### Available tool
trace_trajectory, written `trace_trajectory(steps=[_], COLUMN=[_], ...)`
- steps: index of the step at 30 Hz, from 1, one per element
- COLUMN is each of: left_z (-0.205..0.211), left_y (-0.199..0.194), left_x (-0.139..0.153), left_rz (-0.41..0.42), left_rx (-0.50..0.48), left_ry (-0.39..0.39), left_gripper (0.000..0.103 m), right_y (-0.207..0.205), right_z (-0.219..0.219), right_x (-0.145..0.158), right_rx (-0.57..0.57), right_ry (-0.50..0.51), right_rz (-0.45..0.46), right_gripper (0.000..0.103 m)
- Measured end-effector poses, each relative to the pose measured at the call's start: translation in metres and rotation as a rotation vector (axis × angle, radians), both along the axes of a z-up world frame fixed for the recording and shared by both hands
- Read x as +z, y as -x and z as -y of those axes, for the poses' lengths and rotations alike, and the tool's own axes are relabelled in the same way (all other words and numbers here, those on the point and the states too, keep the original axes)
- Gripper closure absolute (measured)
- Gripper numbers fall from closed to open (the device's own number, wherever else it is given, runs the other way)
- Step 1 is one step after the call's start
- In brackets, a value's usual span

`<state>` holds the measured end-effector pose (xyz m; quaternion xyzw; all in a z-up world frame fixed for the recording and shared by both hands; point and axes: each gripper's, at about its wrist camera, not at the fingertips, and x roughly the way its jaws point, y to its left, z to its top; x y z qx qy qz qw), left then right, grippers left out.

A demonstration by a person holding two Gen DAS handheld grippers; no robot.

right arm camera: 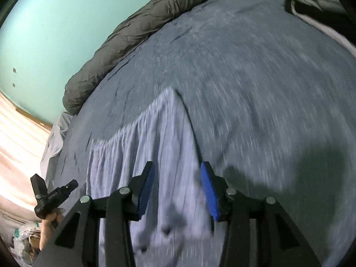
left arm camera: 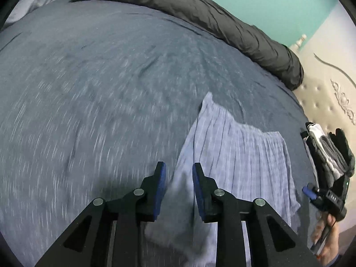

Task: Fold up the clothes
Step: 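Open both tools and release the shirt hem on the bed, then move both tools over the laid shirt toward its hem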

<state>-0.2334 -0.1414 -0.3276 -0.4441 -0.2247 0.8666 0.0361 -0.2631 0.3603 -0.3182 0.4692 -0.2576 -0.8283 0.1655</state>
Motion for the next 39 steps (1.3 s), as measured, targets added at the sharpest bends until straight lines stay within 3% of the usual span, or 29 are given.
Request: trace_trajectory(steps=[4, 10, 17, 24, 26, 30, 39], left_z=[-0.001, -0.008, 0.004, 0.004, 0.005, 0.004, 0.007], left_y=[-0.032, -0.048, -0.048, -0.042, -0.041, -0.038, -0.043], left_x=[-0.006, -0.006, -0.026, -0.037, -0.038, -0.039, -0.039], left_rz=[-0.01, -0.015, -0.002, 0.015, 0.018, 0.017, 0.021], left_rx=[0.037, 0.029, 0.075, 0.063, 0.064, 0.07, 0.082], left_ry=[-0.022, 0.054, 0.034, 0.045, 0.04, 0.043, 0.027], left_gripper=[0.076, 0.076, 0.076, 0.076, 0.076, 0.076, 0.076], right_y=[-0.029, -0.037, -0.029, -0.022, -0.019, -0.014, -0.017], right_z=[0.004, 0.008, 0.014, 0.017, 0.019, 0.025, 0.012], right_x=[-0.007, -0.017, -0.019, -0.031, -0.031, -0.034, -0.022], right_rx=[-0.018, -0.064, -0.069, -0.05, -0.045, -0.024, -0.04], right_ry=[0.03, -0.022, -0.031, -0.069, -0.094, -0.125, -0.097], right_rz=[0.0, -0.003, -0.004, 0.038, 0.036, 0.035, -0.012], right_gripper=[0.06, 0.06, 0.06, 0.06, 0.065, 0.097, 0.101])
